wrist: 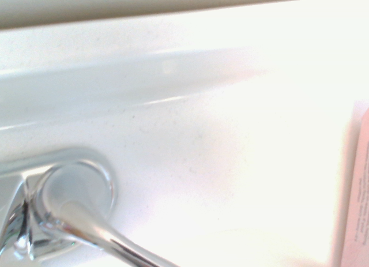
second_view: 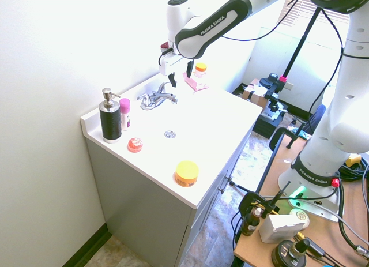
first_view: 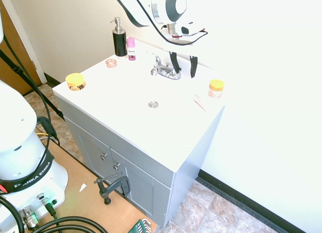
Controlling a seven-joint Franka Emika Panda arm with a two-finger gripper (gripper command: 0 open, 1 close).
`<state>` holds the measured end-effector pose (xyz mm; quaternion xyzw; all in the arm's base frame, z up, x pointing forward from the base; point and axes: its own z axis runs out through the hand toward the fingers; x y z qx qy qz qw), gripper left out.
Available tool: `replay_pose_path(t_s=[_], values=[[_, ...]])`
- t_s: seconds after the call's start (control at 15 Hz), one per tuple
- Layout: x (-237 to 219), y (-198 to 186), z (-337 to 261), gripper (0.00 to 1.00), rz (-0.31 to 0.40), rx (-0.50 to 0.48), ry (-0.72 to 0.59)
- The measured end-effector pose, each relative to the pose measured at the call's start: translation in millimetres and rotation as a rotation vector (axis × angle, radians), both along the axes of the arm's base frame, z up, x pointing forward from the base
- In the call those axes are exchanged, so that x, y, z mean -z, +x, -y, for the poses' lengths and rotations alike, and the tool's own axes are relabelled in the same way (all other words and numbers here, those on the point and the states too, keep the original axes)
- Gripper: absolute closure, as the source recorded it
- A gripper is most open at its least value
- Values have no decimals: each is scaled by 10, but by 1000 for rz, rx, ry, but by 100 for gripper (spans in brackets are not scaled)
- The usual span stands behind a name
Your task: Turn off the cold water
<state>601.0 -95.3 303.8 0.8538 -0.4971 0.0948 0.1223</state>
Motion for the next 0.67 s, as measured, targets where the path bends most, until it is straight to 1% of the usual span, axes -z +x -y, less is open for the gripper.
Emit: replay_pose_path(t_s=[0.27,0.47,0.53,0.67], values=[[-34,157,102,0,23,10,-15],[-66,156,106,0,17,17,-15],[-118,144,90,0,15,20,-1],[-323,37,-4,0,-1,9,65]])
